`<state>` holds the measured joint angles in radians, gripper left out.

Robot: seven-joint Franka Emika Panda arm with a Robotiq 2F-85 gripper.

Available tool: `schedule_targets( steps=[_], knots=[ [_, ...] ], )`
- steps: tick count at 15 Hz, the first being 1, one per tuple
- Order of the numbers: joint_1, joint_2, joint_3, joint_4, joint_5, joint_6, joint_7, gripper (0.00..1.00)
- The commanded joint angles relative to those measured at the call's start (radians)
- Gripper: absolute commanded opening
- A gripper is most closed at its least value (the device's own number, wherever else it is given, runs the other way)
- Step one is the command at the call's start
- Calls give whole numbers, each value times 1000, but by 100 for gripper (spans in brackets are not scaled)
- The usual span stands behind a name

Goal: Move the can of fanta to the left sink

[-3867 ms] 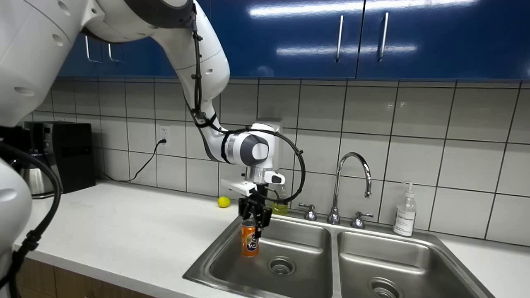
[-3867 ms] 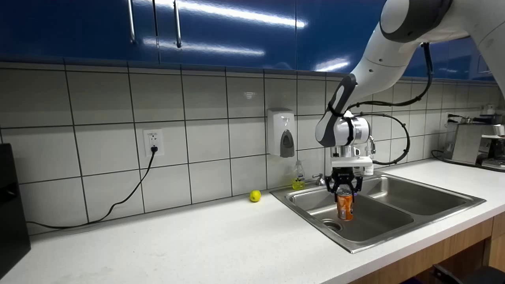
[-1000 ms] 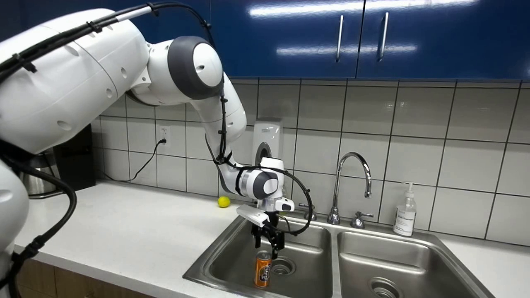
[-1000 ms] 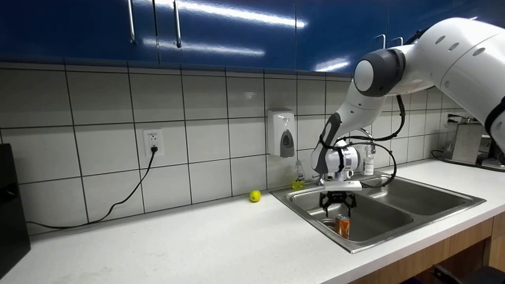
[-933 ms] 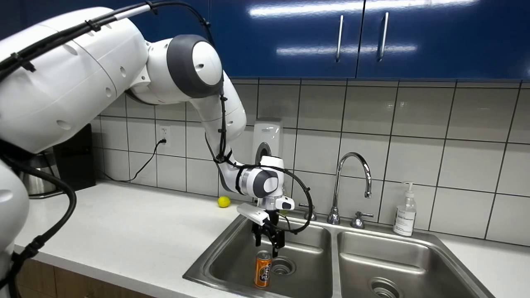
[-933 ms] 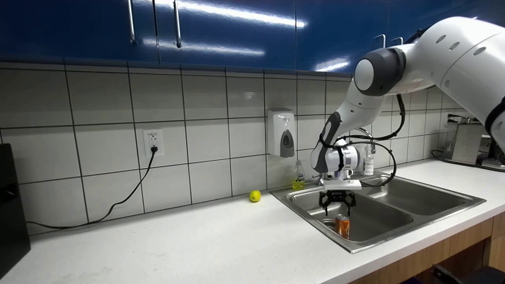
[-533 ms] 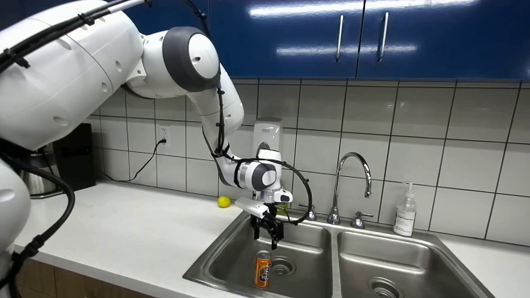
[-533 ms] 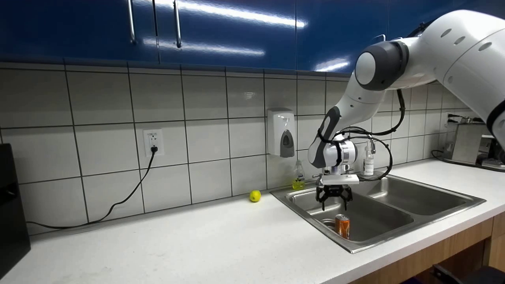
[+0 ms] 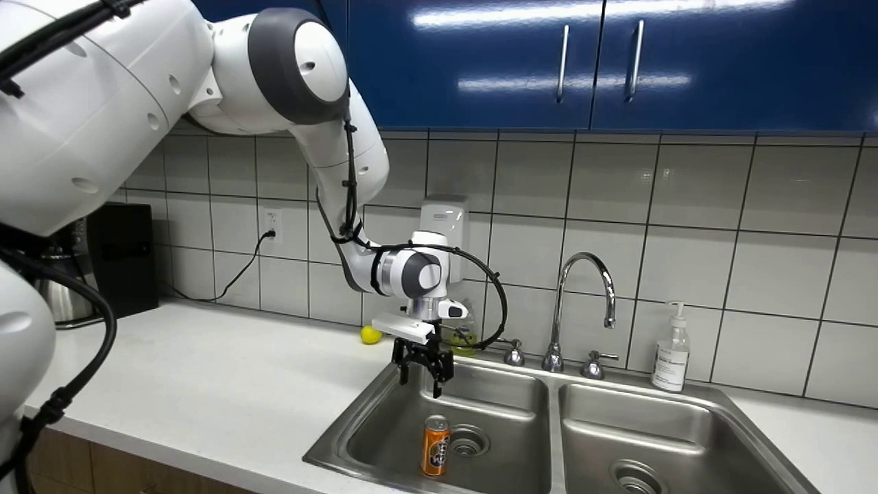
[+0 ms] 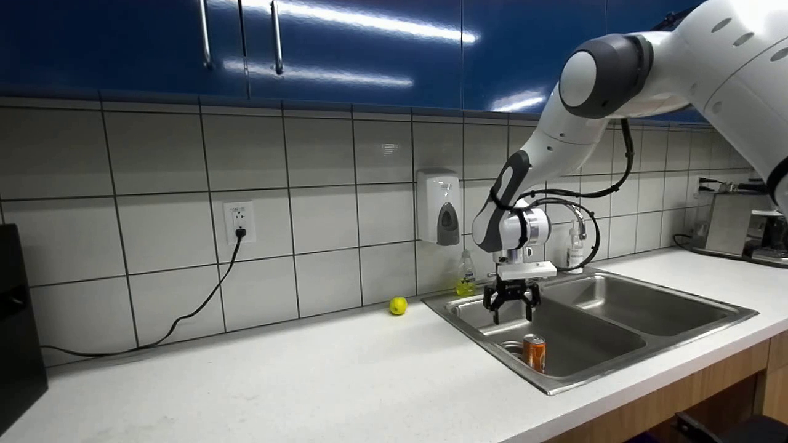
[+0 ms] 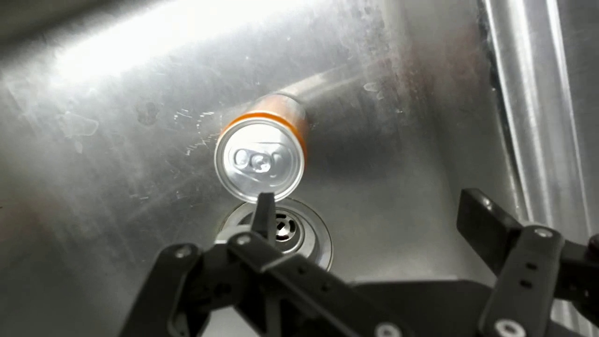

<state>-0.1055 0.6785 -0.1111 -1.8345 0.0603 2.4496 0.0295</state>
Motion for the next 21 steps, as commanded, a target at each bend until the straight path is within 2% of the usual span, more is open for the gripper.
schedule_targets(
  steps=[1, 10, 21],
  knots=[
    [-1, -114, 23, -98, -11, -38, -31, 100],
    [31, -286, 43, -260, -14, -77, -18, 100],
    [104, -562, 45, -566, -44, -140, 59, 100]
  ],
)
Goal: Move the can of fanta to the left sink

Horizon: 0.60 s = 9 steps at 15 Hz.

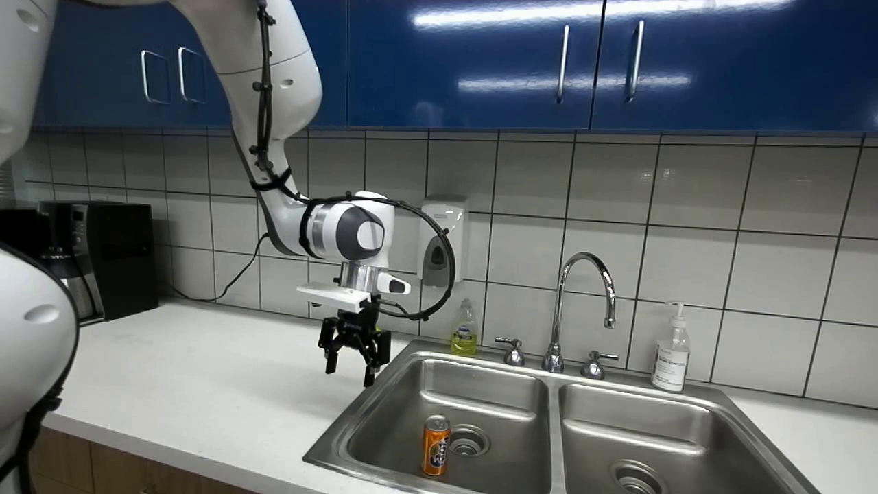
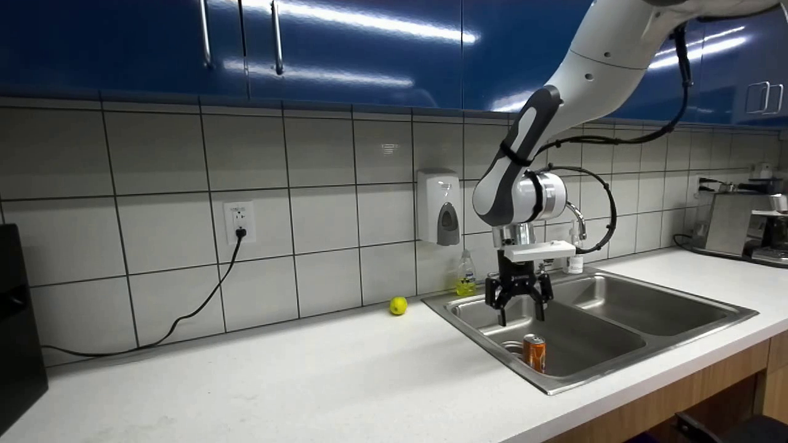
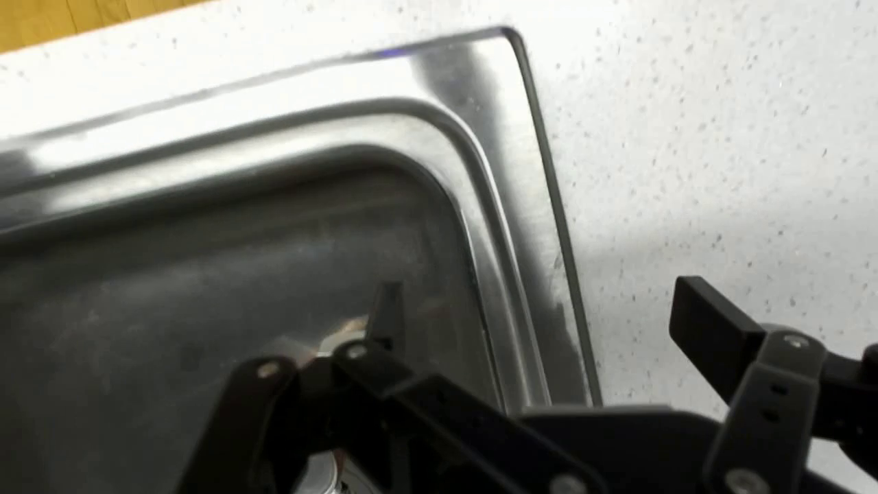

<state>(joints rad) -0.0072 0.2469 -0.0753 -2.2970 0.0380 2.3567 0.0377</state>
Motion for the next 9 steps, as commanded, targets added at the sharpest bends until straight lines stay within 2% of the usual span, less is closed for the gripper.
schedule_targets(
  steps=[1, 9],
  knots=[
    [6, -164, 11, -129, -15, -61, 54, 100],
    [-1, -457, 30, -334, -4, -205, 130, 100]
  ],
)
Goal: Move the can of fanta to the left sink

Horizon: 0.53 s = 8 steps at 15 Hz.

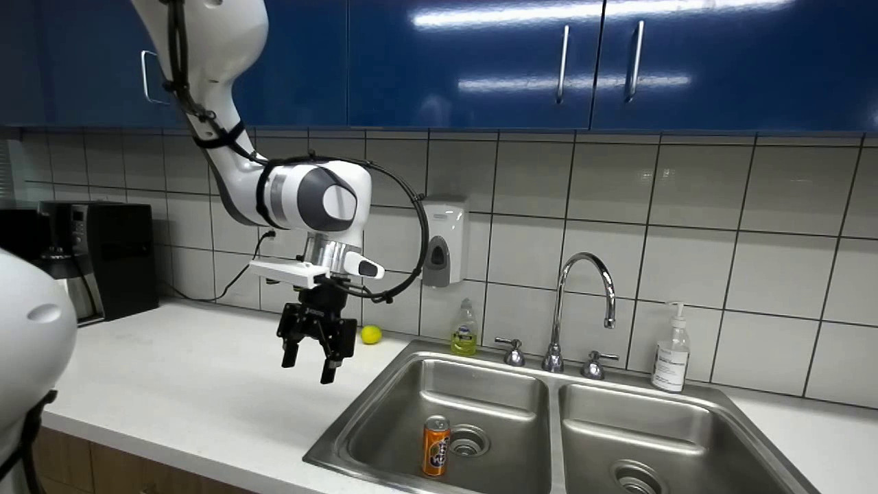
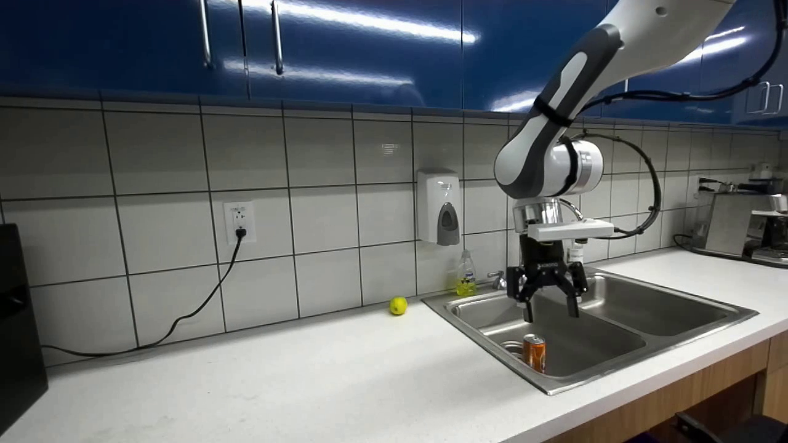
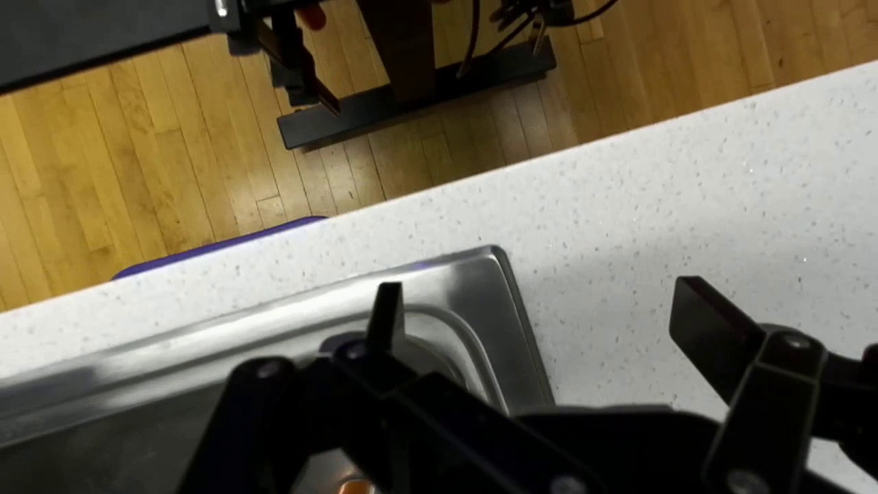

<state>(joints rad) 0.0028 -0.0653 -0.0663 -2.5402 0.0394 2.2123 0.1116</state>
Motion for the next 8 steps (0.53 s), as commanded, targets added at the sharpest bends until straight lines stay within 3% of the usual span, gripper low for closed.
schedule_targets(
  steps=[1, 4, 8],
  knots=[
    [-14, -34, 16, -22, 2, -20, 9, 100],
    [-16, -108, 19, -70, 3, -39, 23, 100],
    [-16, -117, 20, -78, 3, -40, 25, 100]
  ],
)
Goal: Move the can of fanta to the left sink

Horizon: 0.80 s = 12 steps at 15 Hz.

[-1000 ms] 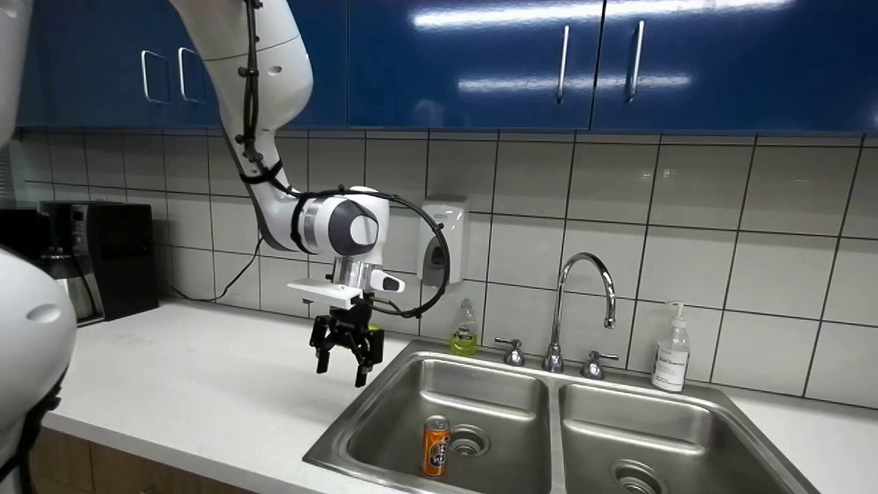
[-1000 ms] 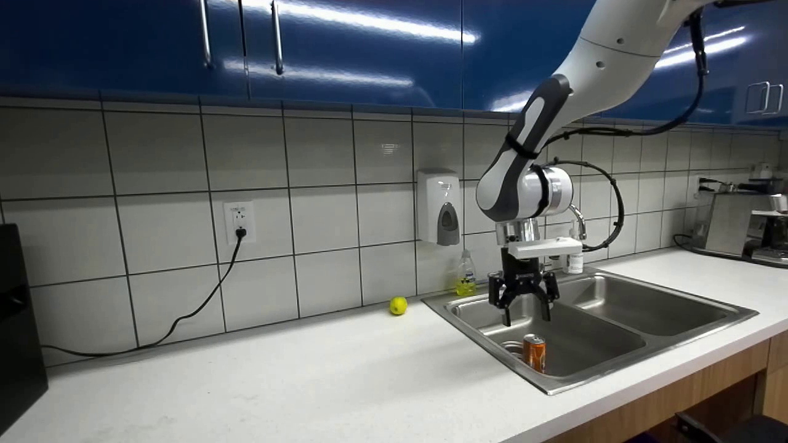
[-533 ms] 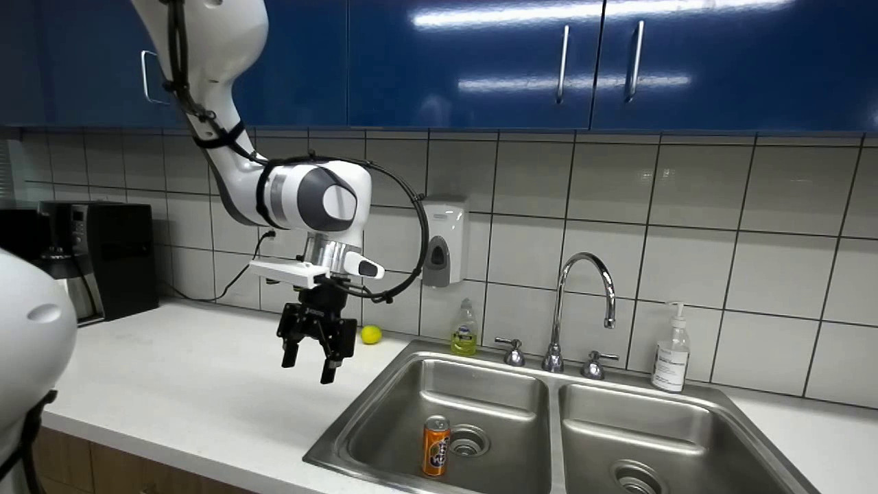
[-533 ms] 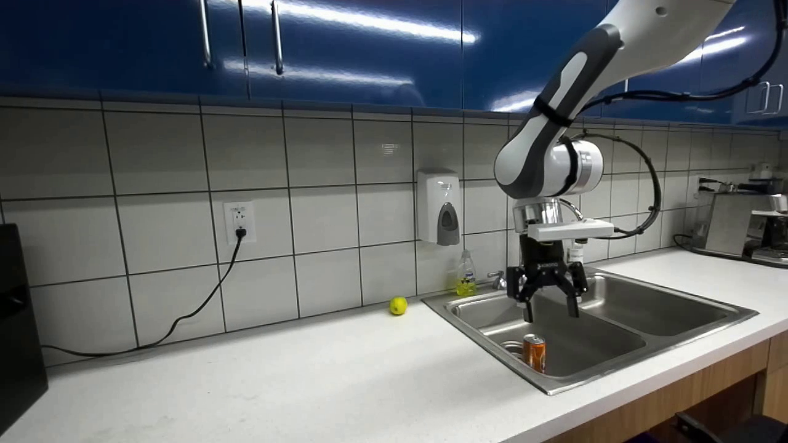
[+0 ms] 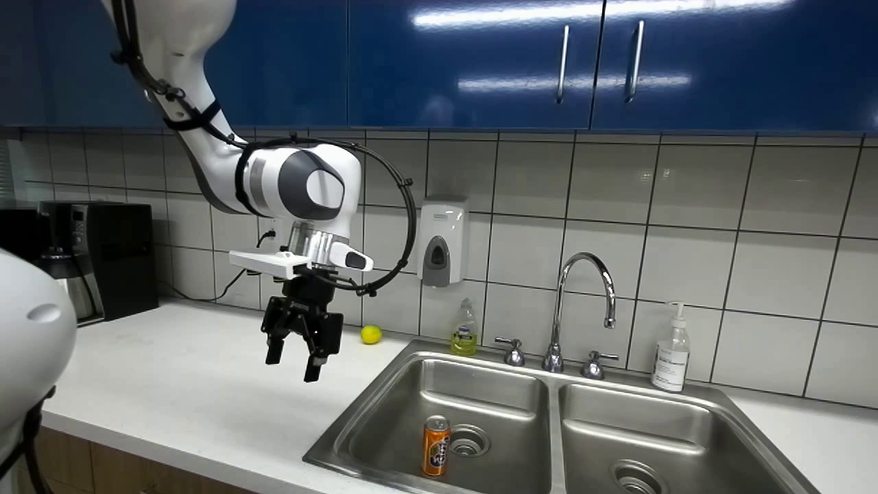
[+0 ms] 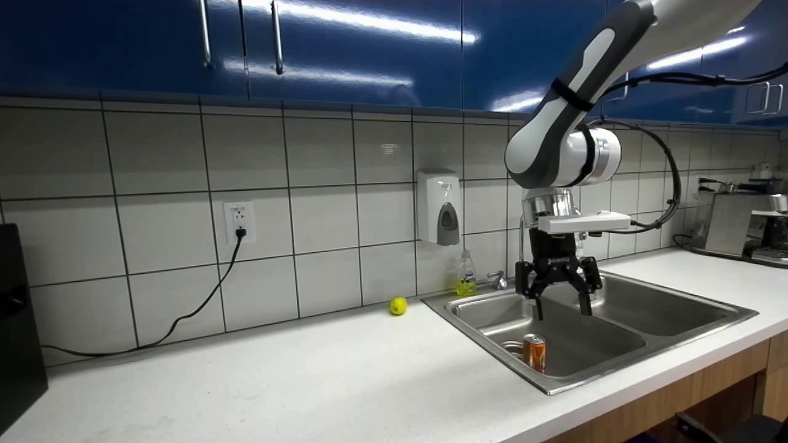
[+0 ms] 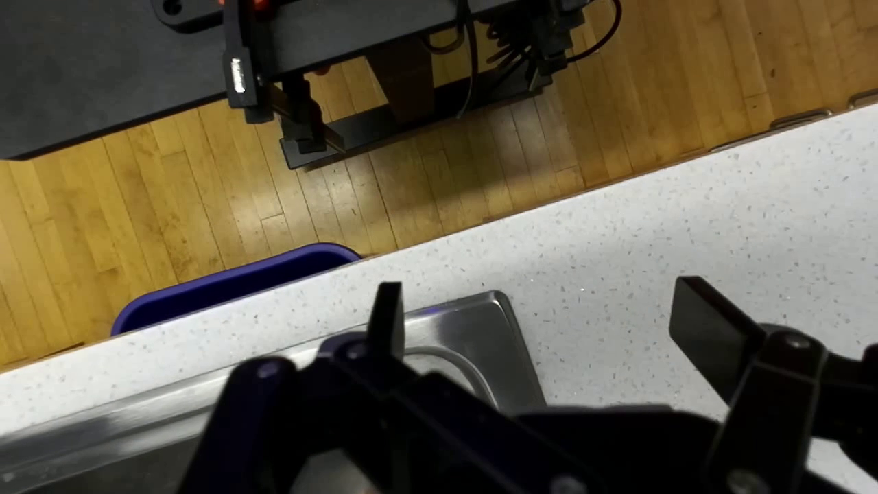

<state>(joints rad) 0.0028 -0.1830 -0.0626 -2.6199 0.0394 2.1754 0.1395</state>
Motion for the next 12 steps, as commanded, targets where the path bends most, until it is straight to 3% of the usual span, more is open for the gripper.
schedule_targets(
  steps=[1, 12],
  knots=[
    [-16, 0, 16, 2, 3, -3, -3, 100],
    [-16, 0, 16, 1, 3, -3, -2, 100]
  ],
)
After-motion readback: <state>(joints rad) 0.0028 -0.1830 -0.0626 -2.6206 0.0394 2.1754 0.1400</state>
